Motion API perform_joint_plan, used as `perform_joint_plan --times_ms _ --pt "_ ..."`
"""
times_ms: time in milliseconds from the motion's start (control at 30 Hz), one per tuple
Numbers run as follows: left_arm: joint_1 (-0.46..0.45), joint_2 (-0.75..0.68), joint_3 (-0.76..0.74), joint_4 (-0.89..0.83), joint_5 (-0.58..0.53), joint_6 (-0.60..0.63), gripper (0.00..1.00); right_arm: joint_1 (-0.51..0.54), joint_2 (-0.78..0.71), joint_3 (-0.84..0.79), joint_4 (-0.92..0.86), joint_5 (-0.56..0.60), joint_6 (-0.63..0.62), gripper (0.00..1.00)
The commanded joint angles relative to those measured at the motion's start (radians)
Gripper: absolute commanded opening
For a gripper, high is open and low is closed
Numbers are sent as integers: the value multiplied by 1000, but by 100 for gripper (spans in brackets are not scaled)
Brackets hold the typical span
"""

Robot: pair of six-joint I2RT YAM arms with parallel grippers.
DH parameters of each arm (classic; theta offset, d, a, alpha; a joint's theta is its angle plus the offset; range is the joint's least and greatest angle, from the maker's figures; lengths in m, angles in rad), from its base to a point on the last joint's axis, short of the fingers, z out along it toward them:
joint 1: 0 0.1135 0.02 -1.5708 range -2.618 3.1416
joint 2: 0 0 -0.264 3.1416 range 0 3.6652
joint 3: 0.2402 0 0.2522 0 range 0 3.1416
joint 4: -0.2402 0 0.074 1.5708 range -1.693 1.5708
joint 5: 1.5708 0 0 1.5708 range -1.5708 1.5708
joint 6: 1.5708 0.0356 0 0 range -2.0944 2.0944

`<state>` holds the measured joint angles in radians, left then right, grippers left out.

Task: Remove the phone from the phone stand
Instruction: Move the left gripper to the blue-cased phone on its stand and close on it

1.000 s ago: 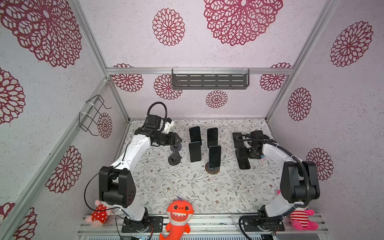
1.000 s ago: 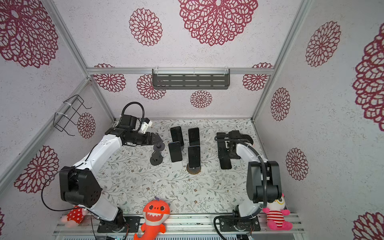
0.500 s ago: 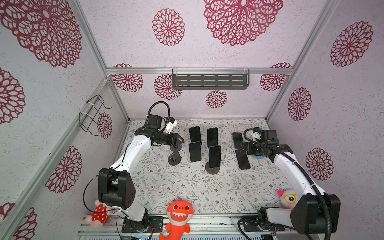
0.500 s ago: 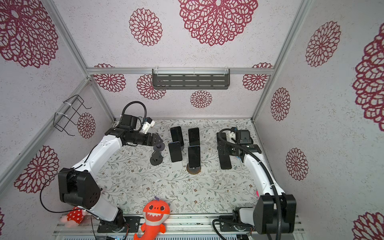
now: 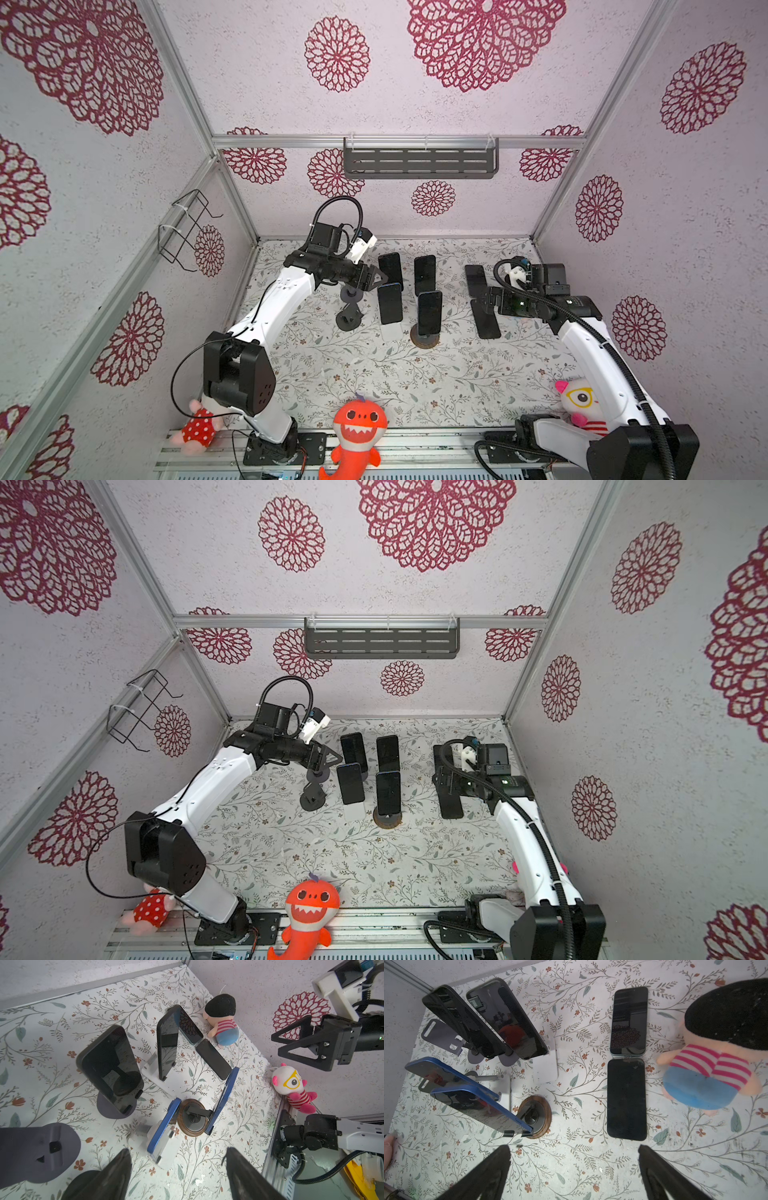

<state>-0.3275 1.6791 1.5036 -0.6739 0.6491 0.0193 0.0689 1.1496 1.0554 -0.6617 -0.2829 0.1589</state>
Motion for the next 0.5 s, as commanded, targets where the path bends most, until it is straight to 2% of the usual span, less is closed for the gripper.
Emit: perform_joint_plan --times_ms 0,133,367,467 --pt "-24 57 23 4 2 63 75 -4 -48 -12 -11 15 1 99" --pt "-24 87 24 16 -51 70 75 -4 -64 -29 14 7 -20 99" --pt "-26 108 -12 65 -9 57 74 -3 -85 -48 36 5 -33 99" --pt "-27 113 -19 74 -2 60 70 -3 -71 -46 23 9 -32 99"
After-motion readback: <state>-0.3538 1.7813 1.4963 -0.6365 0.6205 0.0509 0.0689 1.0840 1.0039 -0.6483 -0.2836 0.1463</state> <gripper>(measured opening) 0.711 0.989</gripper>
